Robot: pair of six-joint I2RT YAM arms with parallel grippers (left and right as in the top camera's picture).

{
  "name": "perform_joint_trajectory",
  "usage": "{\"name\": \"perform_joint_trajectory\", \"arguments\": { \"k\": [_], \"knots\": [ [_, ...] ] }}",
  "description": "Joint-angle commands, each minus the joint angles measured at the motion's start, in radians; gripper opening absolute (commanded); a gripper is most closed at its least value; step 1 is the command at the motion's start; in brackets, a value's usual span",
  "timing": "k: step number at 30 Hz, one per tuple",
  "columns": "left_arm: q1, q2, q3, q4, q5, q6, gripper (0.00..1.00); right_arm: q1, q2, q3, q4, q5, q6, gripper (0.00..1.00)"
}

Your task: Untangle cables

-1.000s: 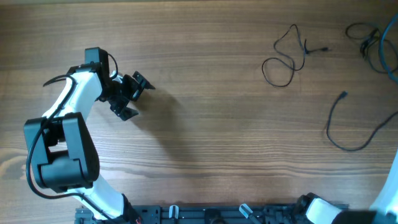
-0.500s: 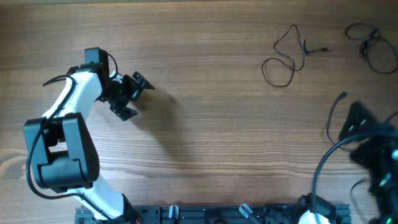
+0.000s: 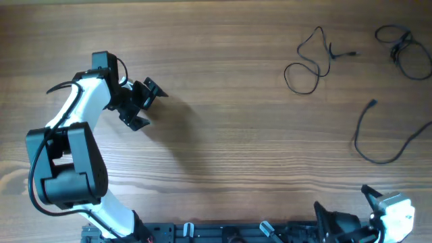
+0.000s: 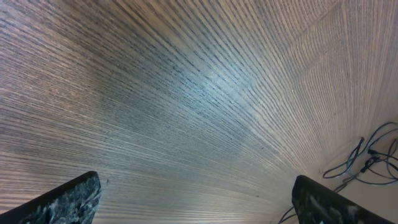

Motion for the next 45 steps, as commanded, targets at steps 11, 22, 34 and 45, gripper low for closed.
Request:
{"name": "perform_joint_trajectory", "arguments": {
  "k": [11,22,34,45],
  "knots": [
    [0.002,-0.021,-0.002,0.000,-0.002,0.019,1.00,0.015,-0.026,-0.178,0.438,-0.164,-0.288,1.00],
    [0.002,-0.021,-0.002,0.000,-0.002,0.020,1.00,0.026,-0.145,-1.136,1.594,-0.045,0.258,1.00],
    [0.002,-0.021,-0.002,0.000,-0.002,0.019,1.00,0.101,-0.324,-1.312,1.522,0.388,0.309,1.00],
    [0.002,-0.021,-0.002,0.000,-0.002,0.019,1.00,0.101,-0.324,-1.313,1.463,0.380,0.003,1.00]
  ]
}}
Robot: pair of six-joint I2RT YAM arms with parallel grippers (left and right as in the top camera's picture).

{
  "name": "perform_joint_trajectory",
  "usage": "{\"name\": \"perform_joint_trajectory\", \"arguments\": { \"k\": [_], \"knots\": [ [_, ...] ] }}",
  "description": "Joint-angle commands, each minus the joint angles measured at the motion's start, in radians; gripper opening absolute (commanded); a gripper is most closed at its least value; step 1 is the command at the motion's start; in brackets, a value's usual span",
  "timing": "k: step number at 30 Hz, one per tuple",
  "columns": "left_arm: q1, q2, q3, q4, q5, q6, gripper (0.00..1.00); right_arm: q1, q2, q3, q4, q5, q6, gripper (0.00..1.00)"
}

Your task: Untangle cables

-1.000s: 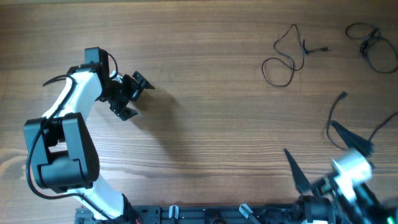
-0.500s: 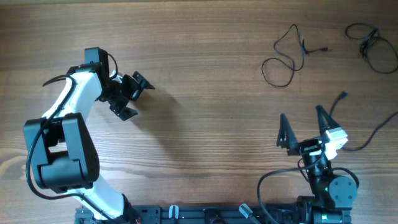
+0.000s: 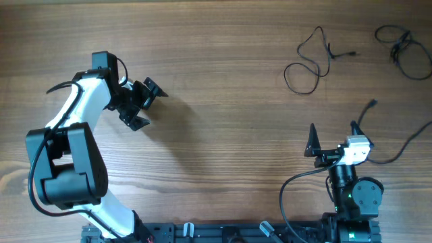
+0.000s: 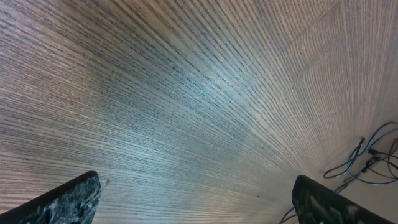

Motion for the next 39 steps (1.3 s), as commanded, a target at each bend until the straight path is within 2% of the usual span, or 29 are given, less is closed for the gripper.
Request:
{"name": "perform_joint_trajectory", "arguments": {
  "k": [1,15,17,18,21,24,27,29,31,34,36,39],
  "knots": [
    [0.002,-0.019,-0.002,0.000,0.001,0.016,1.00,0.004,-0.014,-0.002,0.001,0.013,-0.072,1.00],
    [0.002,-0.019,-0.002,0.002,0.001,0.015,1.00,0.002,-0.014,-0.002,0.005,0.021,-0.072,1.00],
    [0.002,-0.021,-0.002,0.040,0.010,-0.006,1.00,0.002,-0.014,-0.002,0.005,0.021,-0.072,1.00],
    [0.002,-0.025,-0.002,0.037,0.018,0.029,1.00,0.002,-0.014,-0.001,0.005,0.021,-0.072,1.00],
    [-0.016,-0.096,-0.002,-0.011,0.053,0.248,1.00,0.002,-0.013,-0.002,0.005,0.021,-0.072,1.00],
    [-0.023,-0.299,-0.050,0.000,0.051,0.324,1.00,0.002,-0.013,-0.001,0.005,0.021,-0.071,1.00],
    [-0.023,-0.567,-0.221,0.101,0.046,0.335,1.00,0.002,-0.013,-0.001,0.005,0.021,-0.071,1.00],
    [-0.023,-0.857,-0.433,0.197,0.045,0.334,1.00,0.002,-0.013,-0.001,0.005,0.021,-0.072,1.00],
    [-0.023,-1.165,-0.576,0.177,0.026,0.334,1.00,0.002,-0.013,-0.001,0.005,0.021,-0.072,1.00],
    [-0.023,-1.499,-0.608,0.121,0.019,0.324,1.00,0.002,-0.013,-0.001,0.005,0.021,-0.072,1.00],
    [-0.023,-1.653,-0.608,0.119,0.020,0.323,1.00,0.002,-0.013,-0.001,0.005,0.021,-0.072,1.00],
    [-0.023,-1.761,-0.608,0.118,0.020,0.323,1.00,0.002,-0.013,-0.001,0.005,0.021,-0.072,1.00]
  ]
}}
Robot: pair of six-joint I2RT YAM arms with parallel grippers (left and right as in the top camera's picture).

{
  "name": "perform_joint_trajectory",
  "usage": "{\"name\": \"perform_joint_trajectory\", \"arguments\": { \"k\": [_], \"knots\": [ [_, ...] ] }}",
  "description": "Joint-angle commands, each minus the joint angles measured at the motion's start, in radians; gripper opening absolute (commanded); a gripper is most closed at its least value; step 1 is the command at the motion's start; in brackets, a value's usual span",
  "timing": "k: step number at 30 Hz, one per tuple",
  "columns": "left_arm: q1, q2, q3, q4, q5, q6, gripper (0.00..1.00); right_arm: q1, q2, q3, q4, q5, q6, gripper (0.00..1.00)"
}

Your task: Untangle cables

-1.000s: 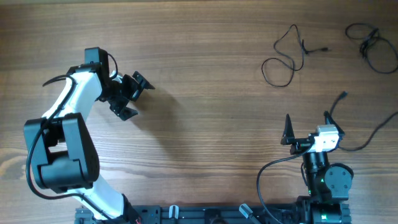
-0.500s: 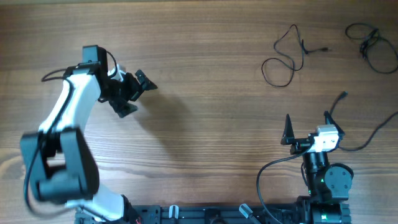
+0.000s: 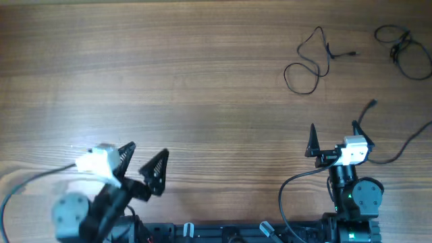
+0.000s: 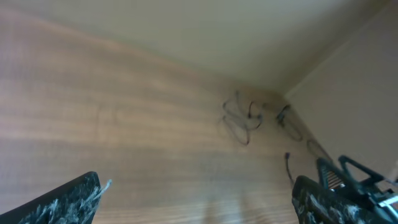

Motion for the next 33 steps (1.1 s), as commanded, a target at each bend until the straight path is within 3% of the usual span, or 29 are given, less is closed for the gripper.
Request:
{"name": "perform_joint_trajectory", "arguments": {
  "k": [1,6,17,22,27,33],
  "knots": [
    [-0.002,-0.070,-0.008,0.000,-0.006,0.013,1.00,0.002,-0.009,-0.001,0.002,0.013,-0.012,1.00],
    [-0.028,-0.085,-0.008,-0.063,-0.005,0.014,1.00,0.002,-0.009,-0.001,0.002,0.013,-0.011,1.00],
    [-0.079,-0.163,-0.009,-0.483,-0.009,0.016,1.00,0.002,-0.009,-0.001,0.002,0.013,-0.012,1.00],
    [-0.079,-0.163,-0.009,-0.521,-0.010,0.016,1.00,0.002,-0.009,-0.001,0.002,0.013,-0.012,1.00],
    [-0.079,-0.163,-0.014,-0.244,-0.095,0.017,1.00,0.002,-0.009,-0.001,0.002,0.013,-0.012,1.00],
    [-0.079,-0.161,-0.153,0.132,-0.156,0.017,1.00,0.002,-0.009,-0.001,0.002,0.013,-0.012,1.00]
  ]
}}
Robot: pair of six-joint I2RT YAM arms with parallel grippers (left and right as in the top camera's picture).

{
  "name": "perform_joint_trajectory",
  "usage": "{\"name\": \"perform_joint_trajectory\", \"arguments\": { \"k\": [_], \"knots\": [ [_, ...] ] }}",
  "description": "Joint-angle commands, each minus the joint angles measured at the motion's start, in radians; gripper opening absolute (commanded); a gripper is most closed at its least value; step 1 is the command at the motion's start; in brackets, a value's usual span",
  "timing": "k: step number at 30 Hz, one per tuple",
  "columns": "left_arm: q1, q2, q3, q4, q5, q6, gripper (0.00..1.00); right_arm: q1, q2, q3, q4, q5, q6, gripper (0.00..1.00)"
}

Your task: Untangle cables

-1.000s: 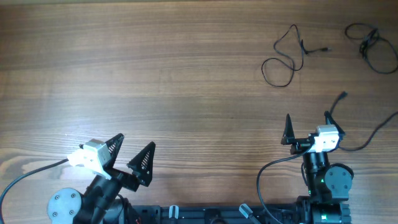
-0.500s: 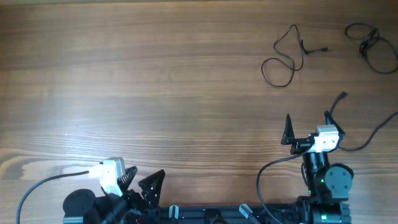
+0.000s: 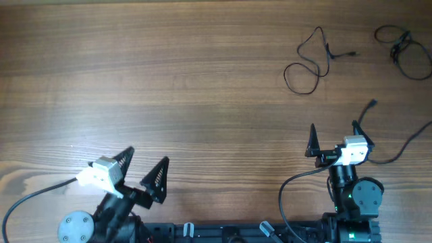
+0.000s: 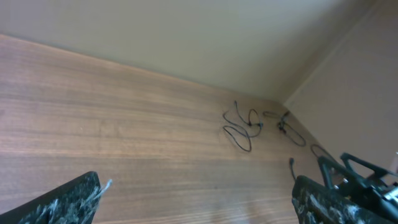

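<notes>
Three thin black cables lie apart at the far right. A looped cable is left of a small bundle at the back corner. A long curved cable runs nearer, its plug end just beyond my right gripper. That gripper is open, holds nothing, and also shows as the right gripper in the left wrist view. My left gripper is open and empty at the near left, far from all cables.
The wooden table stretches bare between the two arms. Both arm bases sit at the near edge. A pale wall rises behind the table's far side.
The left gripper sits slightly closer to the near edge, and its wrist view is now sharp rather than blurred. The right arm and the cables are unchanged.
First the left arm reached over the left table with its open gripper facing the wood, and the right arm was folded at the near right edge. Then the right gripper stood open beside the curved cable. Later the left arm was back at the near edge, where it stays.
</notes>
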Motion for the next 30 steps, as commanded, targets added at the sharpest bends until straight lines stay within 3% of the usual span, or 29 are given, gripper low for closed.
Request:
{"name": "perform_joint_trajectory", "arguments": {
  "k": [1,5,17,30],
  "knots": [
    [-0.003,-0.005,-0.110,0.139,-0.074,0.016,1.00,0.002,-0.009,-0.001,0.002,0.013,-0.012,1.00],
    [-0.003,-0.005,-0.247,0.304,-0.136,0.016,1.00,0.002,-0.009,-0.001,0.002,0.013,-0.012,1.00],
    [-0.003,-0.003,-0.523,0.596,-0.313,-0.021,1.00,0.002,-0.009,-0.001,0.002,0.013,-0.012,1.00],
    [-0.003,0.061,-0.530,0.599,-0.349,0.001,1.00,0.002,-0.009,-0.001,0.002,0.013,-0.012,1.00]
  ]
}}
